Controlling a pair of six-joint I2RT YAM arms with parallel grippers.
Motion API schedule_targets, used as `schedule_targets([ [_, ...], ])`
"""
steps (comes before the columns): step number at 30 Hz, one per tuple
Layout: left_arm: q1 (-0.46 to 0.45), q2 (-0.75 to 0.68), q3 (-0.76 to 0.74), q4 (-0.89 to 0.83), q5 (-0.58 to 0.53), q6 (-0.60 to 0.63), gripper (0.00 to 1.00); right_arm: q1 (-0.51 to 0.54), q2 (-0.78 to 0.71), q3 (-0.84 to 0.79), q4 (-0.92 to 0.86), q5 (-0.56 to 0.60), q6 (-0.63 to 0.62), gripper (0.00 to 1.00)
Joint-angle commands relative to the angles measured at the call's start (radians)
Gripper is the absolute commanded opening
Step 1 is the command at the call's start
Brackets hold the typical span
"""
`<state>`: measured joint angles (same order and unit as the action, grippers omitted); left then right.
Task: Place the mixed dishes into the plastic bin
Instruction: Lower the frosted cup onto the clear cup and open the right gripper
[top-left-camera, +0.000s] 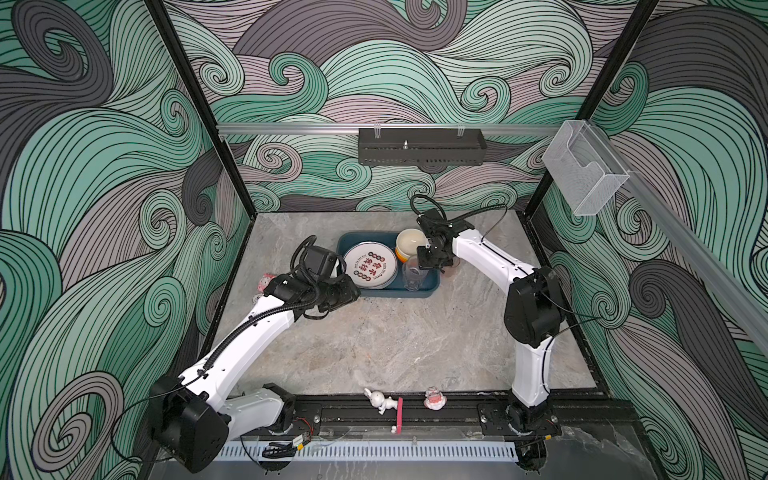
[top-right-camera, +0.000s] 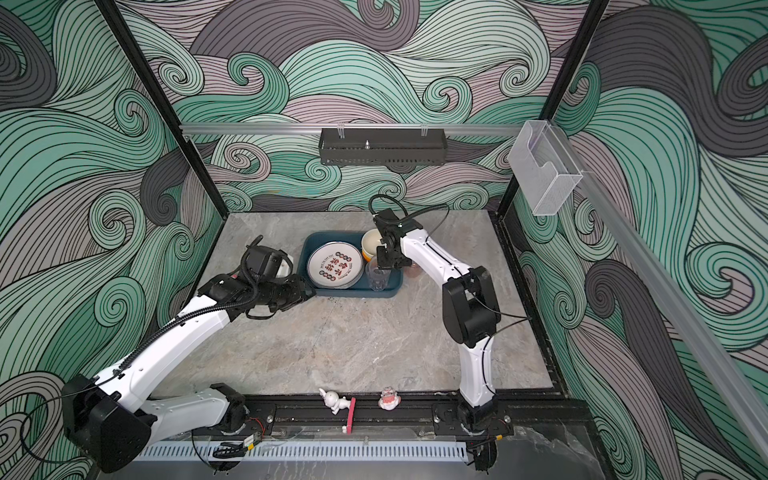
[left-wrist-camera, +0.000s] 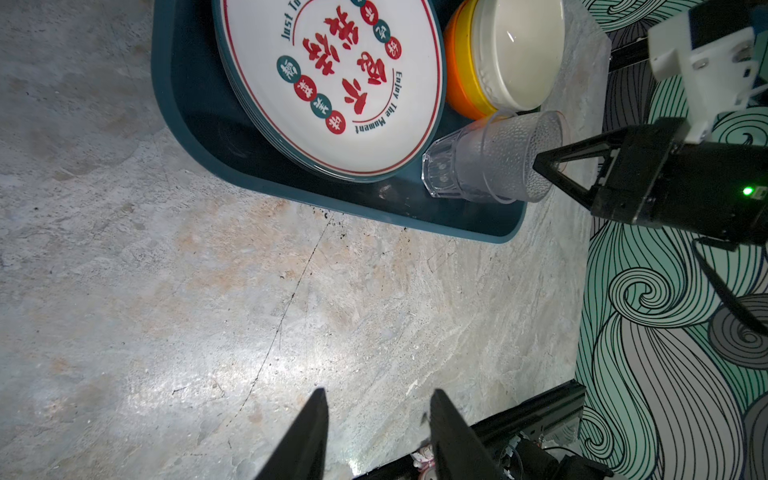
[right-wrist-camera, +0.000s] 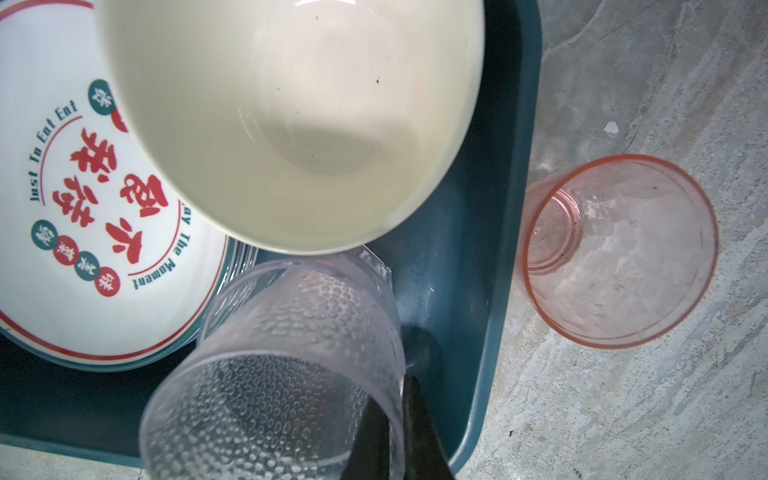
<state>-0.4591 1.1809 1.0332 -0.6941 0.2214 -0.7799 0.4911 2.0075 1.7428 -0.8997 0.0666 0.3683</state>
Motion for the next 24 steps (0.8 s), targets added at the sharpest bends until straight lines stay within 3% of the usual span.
schedule_targets([
  [1, 0.010, -0.009, -0.001, 0.004, 0.010, -0.013, 0.43, 0.007, 0.020, 0.026, -0.036, 0.022, -0.005, 0.14],
  [12, 0.013, -0.010, -0.005, 0.002, 0.020, -0.016, 0.43, 0.014, 0.003, 0.058, -0.042, 0.019, -0.005, 0.23],
  [24, 0.013, 0.006, -0.003, 0.034, 0.095, 0.008, 0.44, 0.008, -0.143, 0.013, -0.046, 0.038, -0.009, 0.29],
])
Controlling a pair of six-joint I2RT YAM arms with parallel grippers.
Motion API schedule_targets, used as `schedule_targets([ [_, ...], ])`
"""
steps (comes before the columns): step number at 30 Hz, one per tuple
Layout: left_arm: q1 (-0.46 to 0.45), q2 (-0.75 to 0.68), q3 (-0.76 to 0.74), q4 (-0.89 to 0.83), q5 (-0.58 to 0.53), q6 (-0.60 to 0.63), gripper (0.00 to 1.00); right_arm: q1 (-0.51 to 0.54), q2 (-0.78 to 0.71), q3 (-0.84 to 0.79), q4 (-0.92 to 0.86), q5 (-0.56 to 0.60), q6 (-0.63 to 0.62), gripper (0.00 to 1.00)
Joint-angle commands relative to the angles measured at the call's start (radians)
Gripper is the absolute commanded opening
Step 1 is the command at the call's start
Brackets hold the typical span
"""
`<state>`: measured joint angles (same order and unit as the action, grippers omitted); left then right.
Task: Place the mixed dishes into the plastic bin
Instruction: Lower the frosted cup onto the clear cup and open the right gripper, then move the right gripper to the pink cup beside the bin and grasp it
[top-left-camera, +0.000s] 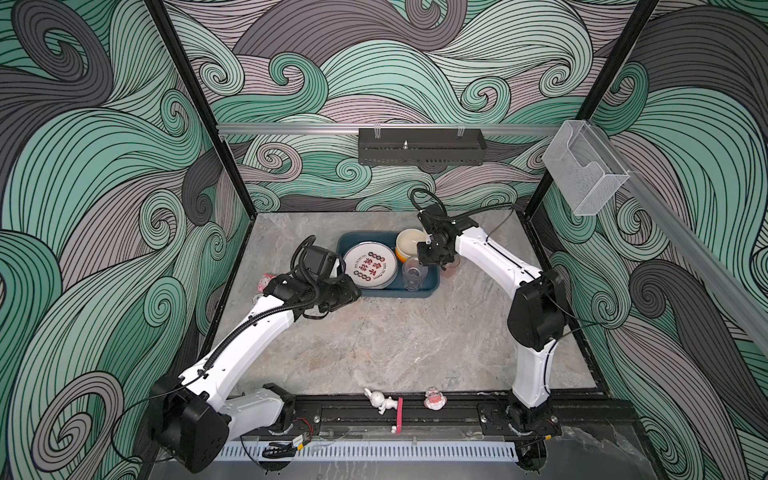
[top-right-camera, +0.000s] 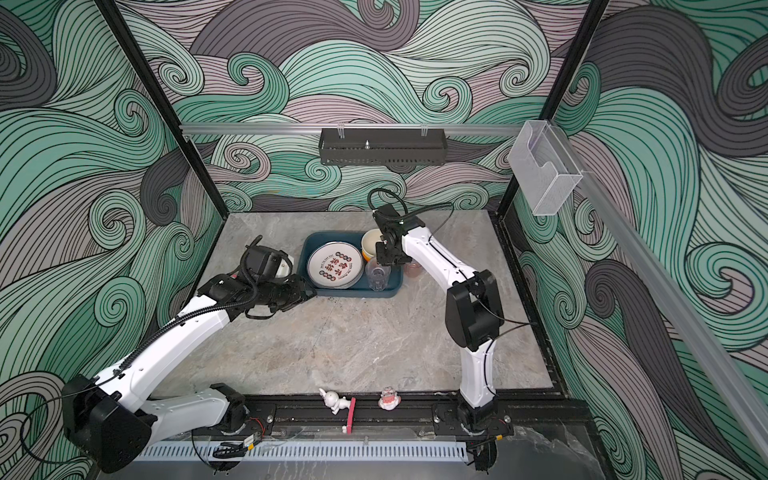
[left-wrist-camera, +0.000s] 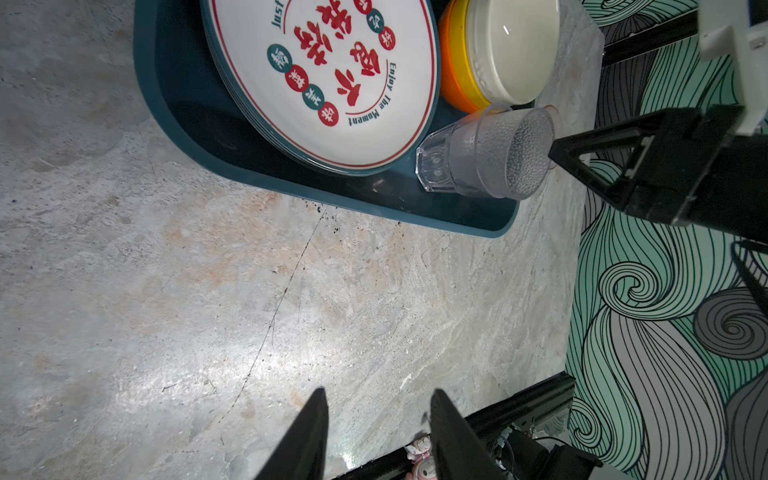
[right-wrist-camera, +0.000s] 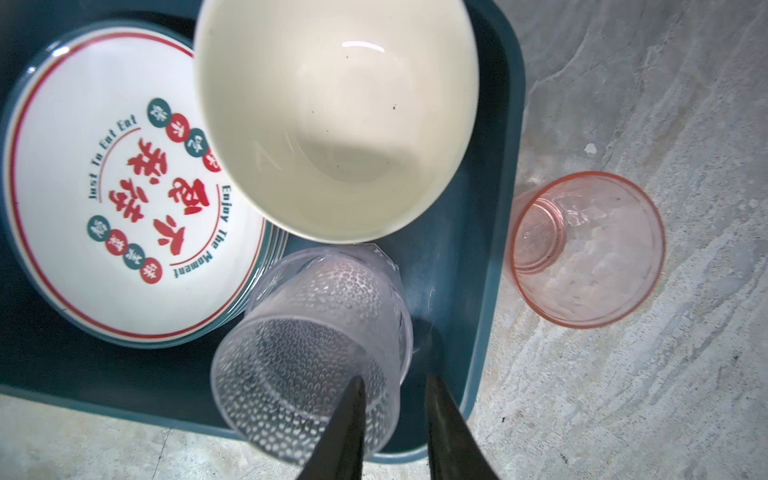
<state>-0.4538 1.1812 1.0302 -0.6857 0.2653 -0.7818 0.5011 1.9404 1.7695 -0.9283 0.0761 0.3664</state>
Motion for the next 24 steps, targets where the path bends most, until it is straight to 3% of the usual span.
schedule_targets([
  [1, 0.007, 0.010, 0.006, 0.029, 0.072, 0.019, 0.46, -0.004, -0.093, -0.023, -0.017, 0.032, -0.007, 0.29],
  [13, -0.025, 0.071, 0.066, 0.089, 0.191, 0.057, 0.51, -0.095, -0.249, -0.172, 0.031, -0.002, 0.006, 0.36],
  [24, -0.130, 0.170, 0.173, 0.101, 0.201, 0.109, 0.54, -0.239, -0.221, -0.248, 0.140, -0.104, 0.060, 0.41],
])
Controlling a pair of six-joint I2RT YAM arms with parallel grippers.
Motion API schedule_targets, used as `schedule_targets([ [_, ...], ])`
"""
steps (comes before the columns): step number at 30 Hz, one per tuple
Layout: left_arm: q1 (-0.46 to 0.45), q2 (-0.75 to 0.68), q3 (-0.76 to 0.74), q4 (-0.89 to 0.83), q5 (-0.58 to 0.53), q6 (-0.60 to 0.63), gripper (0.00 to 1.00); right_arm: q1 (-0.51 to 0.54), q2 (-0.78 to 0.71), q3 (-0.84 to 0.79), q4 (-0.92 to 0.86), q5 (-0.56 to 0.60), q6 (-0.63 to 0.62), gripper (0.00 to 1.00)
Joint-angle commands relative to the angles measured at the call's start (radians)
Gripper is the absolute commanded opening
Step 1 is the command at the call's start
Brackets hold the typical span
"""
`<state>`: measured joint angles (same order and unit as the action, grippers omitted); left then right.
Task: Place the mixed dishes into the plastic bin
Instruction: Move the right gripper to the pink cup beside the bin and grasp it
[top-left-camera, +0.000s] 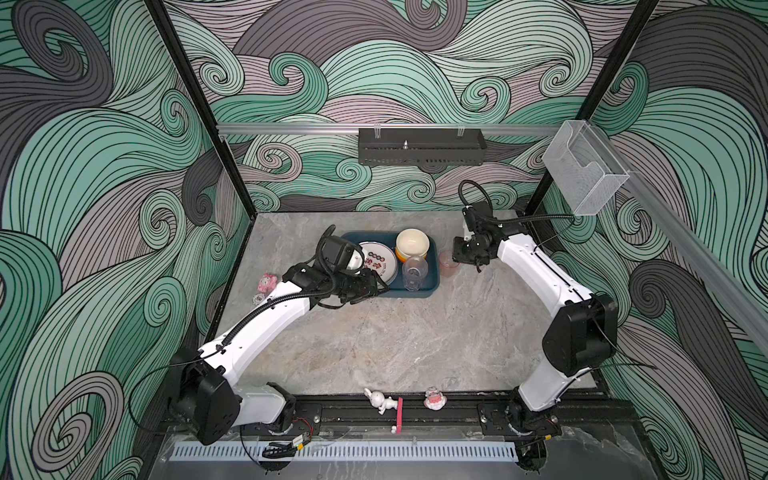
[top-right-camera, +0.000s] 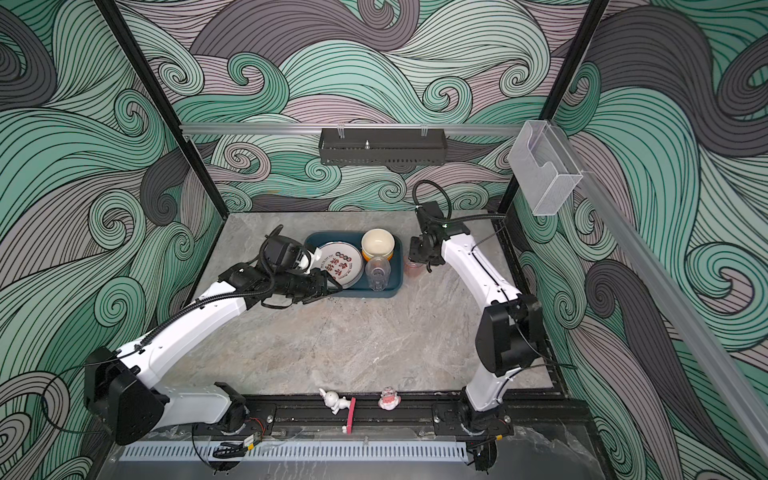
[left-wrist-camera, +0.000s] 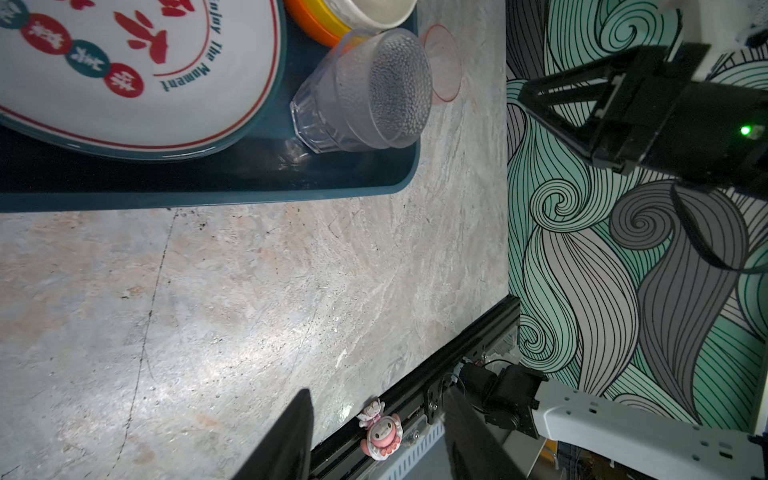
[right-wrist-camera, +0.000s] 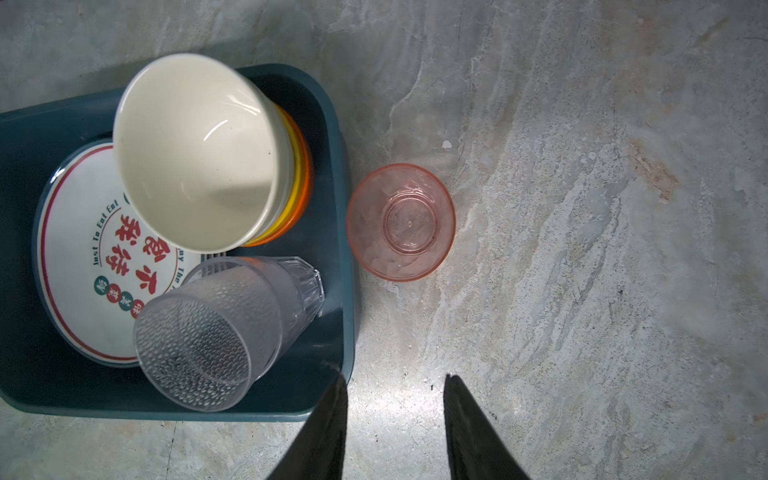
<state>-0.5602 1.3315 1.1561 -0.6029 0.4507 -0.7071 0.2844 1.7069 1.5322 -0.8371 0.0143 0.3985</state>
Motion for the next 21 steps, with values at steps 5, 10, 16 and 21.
schedule_targets([
  [5, -0.060, 0.050, 0.079, 0.017, 0.006, 0.042, 0.54, -0.059, 0.085, 0.016, 0.066, -0.058, 0.046, 0.42],
  [10, -0.082, 0.063, 0.084, 0.017, -0.007, 0.043, 0.54, -0.077, 0.160, 0.056, 0.073, -0.064, 0.066, 0.42],
  [16, -0.091, 0.067, 0.080, 0.015, -0.019, 0.040, 0.54, -0.091, 0.242, 0.104, 0.074, -0.066, 0.080, 0.41],
  [21, -0.092, 0.064, 0.075, 0.017, -0.027, 0.037, 0.54, -0.098, 0.284, 0.124, 0.073, -0.072, 0.091, 0.40],
])
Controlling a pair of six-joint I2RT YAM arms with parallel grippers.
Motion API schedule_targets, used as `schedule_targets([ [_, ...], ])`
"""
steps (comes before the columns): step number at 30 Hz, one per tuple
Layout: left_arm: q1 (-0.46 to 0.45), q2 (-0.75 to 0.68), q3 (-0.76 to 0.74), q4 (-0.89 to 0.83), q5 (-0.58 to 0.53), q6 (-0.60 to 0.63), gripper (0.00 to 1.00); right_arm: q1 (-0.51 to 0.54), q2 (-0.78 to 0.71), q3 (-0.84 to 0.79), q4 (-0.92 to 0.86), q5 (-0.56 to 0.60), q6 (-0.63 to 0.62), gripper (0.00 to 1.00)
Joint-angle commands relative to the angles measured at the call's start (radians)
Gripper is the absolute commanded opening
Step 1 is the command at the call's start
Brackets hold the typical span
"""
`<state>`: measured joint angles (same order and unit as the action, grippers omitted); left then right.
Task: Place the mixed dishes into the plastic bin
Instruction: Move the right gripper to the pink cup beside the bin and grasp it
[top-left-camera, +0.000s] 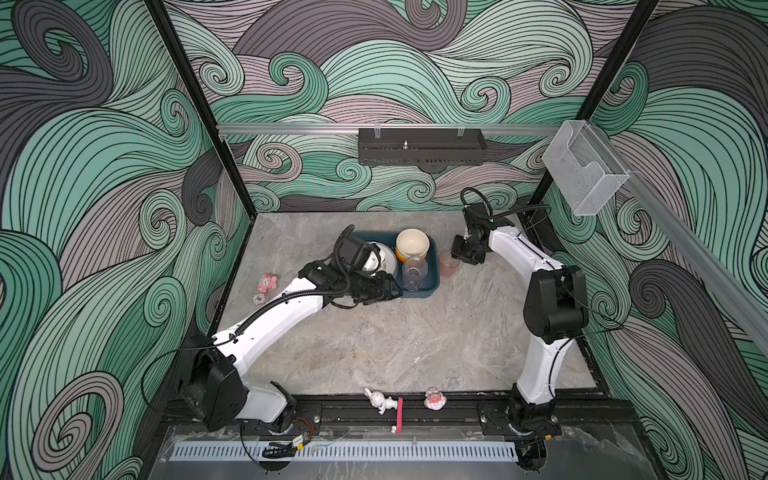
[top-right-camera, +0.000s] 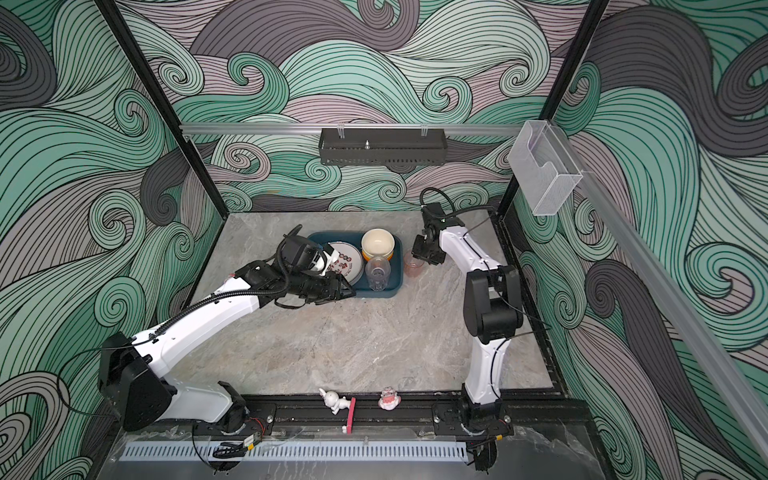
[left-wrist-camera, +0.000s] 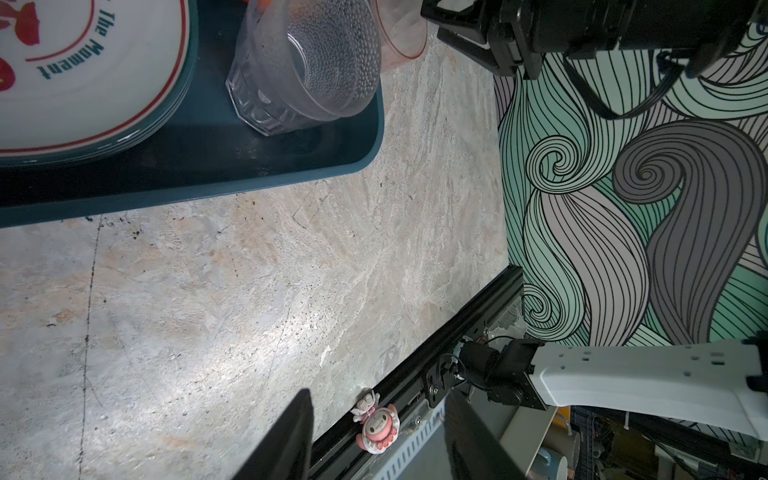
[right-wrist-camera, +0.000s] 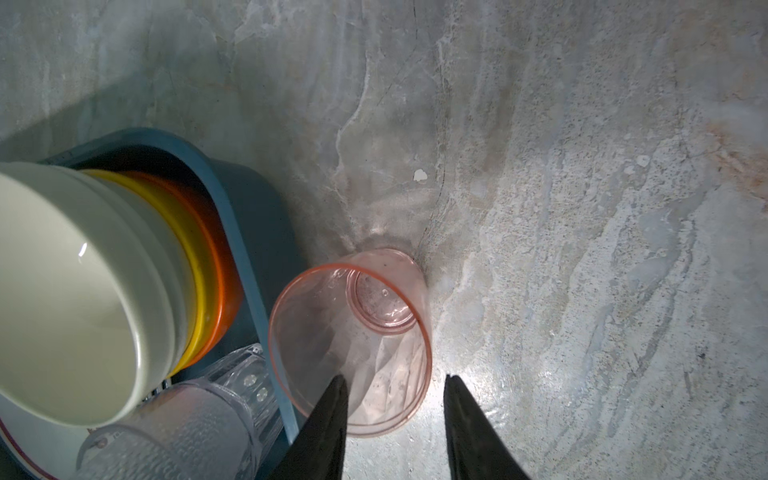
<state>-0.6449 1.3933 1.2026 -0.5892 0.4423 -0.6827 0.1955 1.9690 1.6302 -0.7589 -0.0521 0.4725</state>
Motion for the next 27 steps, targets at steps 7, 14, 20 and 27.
schedule_targets([
  [7, -0.007, 0.000, 0.018, 0.005, -0.025, 0.010, 0.54, -0.016, 0.063, 0.025, -0.006, -0.006, 0.024, 0.38],
  [14, -0.007, -0.004, 0.008, 0.005, -0.035, 0.006, 0.54, -0.018, 0.086, 0.016, -0.004, -0.016, 0.024, 0.29],
  [20, -0.007, -0.011, 0.003, 0.000, -0.047, 0.005, 0.54, -0.020, 0.090, 0.007, -0.005, -0.022, 0.018, 0.20],
  [27, -0.005, -0.026, -0.021, 0.003, -0.061, -0.001, 0.54, -0.021, 0.055, -0.022, -0.005, -0.016, 0.004, 0.08],
])
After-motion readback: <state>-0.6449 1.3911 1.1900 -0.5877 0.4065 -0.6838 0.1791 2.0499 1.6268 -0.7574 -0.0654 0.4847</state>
